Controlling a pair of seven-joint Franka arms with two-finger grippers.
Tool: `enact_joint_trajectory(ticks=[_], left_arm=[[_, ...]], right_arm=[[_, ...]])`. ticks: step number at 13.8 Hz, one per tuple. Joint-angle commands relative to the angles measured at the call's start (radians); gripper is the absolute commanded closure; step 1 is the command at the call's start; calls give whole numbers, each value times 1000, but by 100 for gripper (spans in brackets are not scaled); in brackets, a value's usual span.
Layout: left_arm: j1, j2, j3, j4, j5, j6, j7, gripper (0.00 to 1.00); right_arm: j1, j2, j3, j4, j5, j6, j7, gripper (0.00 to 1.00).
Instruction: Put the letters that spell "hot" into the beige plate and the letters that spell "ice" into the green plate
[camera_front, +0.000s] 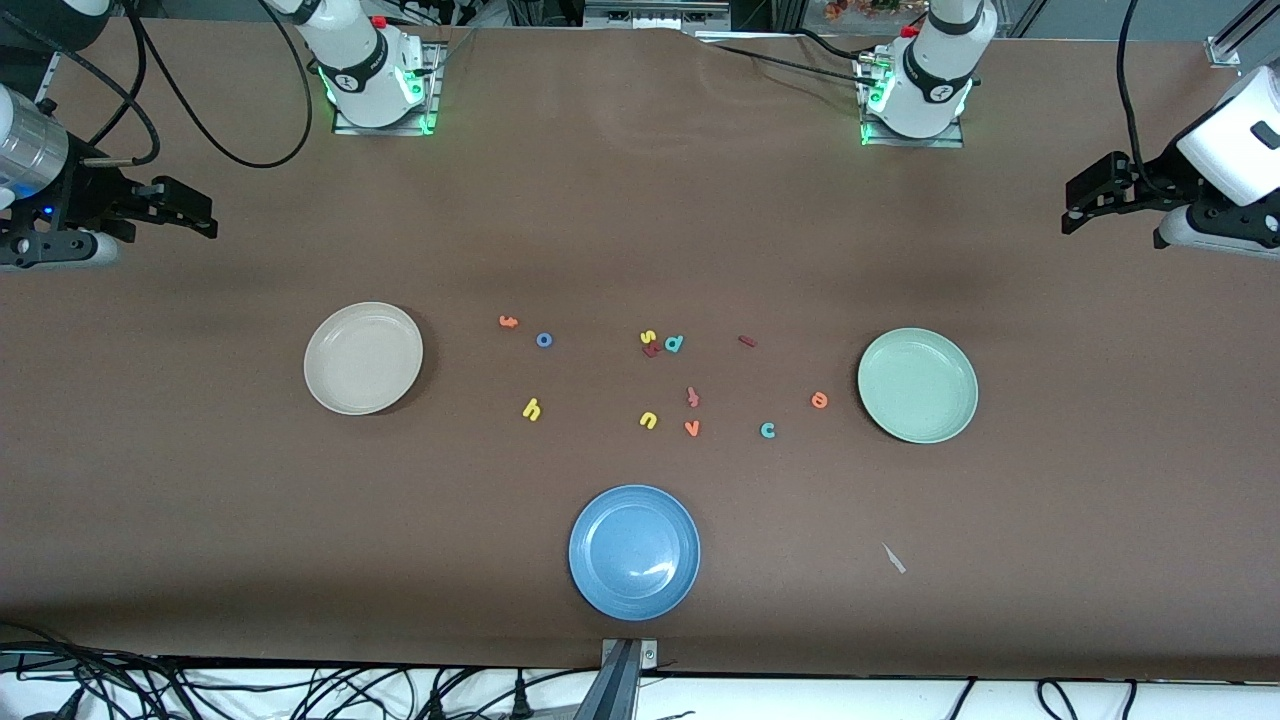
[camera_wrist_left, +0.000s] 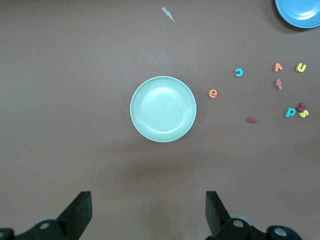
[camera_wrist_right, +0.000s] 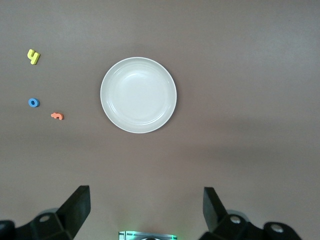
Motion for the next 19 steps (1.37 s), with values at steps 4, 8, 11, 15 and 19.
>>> enact_joint_trajectory(ticks=[4,8,11,15,19], left_arm=[[0,1,-6,21,18,-21,5,0],[-7,5,-6,21,16,-20,3,0],[-13,8,-6,21,16,-18,3,0],[-16,11,-7,18,16,-14,3,0],[-14,16,-6,18,18,-14,3,0]], right_arm=[[-1,4,-1,14,3,-17,6,0],[1,12,0,14,4,-16,8,0],[1,35,0,14,16,-17,2,0],[51,128,12,10,32,18,14,0],[166,225,19,8,38,140,225,0]])
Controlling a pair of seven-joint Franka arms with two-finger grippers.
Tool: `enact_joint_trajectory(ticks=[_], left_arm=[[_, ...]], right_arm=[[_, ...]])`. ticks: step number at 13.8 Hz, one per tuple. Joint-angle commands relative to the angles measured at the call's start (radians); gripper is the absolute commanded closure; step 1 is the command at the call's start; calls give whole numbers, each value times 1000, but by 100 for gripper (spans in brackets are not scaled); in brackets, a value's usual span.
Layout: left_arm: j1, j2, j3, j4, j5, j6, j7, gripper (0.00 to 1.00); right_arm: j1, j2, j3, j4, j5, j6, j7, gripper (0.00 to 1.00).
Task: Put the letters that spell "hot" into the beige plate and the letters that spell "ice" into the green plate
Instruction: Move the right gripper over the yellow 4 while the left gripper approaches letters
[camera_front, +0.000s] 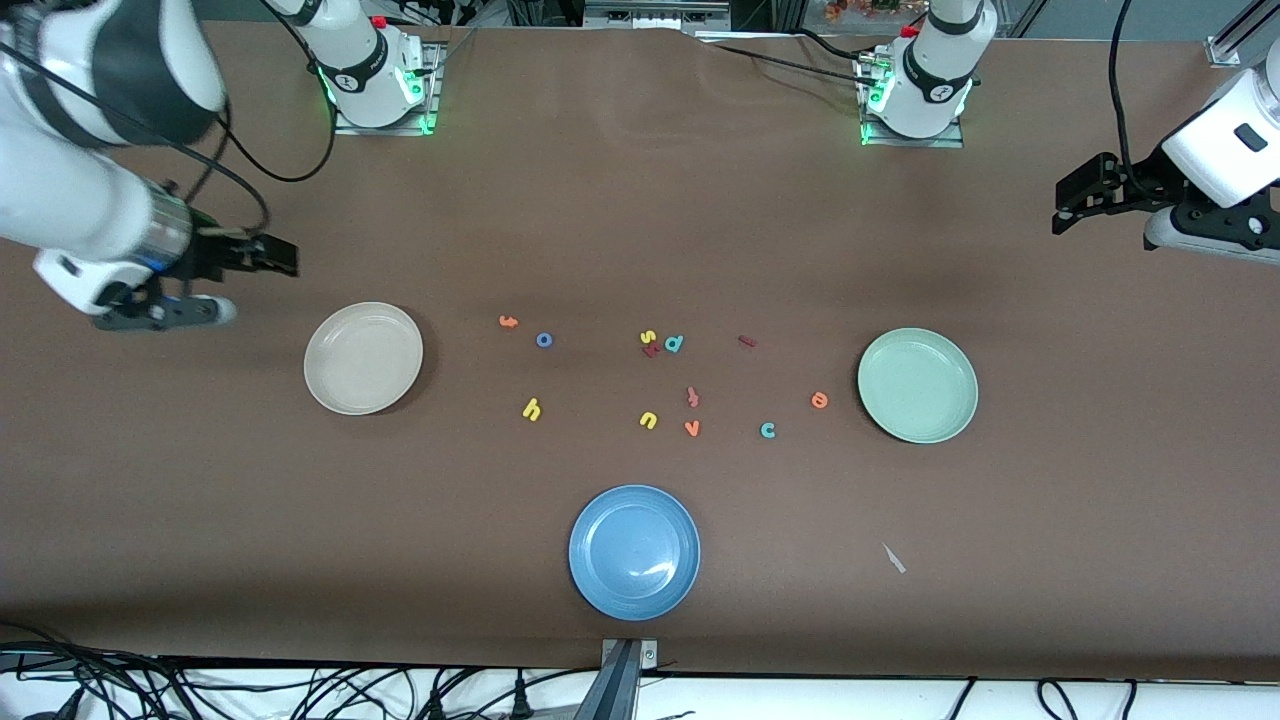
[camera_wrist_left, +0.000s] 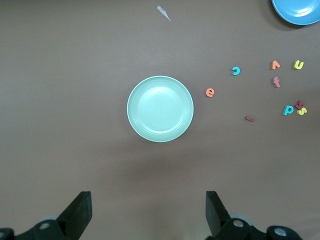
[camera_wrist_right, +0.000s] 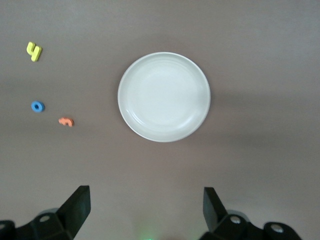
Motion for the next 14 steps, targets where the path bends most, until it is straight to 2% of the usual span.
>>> enact_joint_trajectory(ticks=[1,4,8,11,14], left_arm=[[-5,10,0,18,18,-14,3,0],[-5,10,0,18,18,-15,3,0],[-5,9,0,19,19,-18,3,0],[-5,7,0,19,16,-18,3,0],[-7,10,-1,19,10,-18,8,0]], right_arm=[[65,72,-1,14,13,79,102,0],[128,158,-1,13,47,211,255,0],[189,274,0,16,136,389,466,0],[238,362,4,22,147,522,576,0],[275,480,4,118,145,595,702,0]])
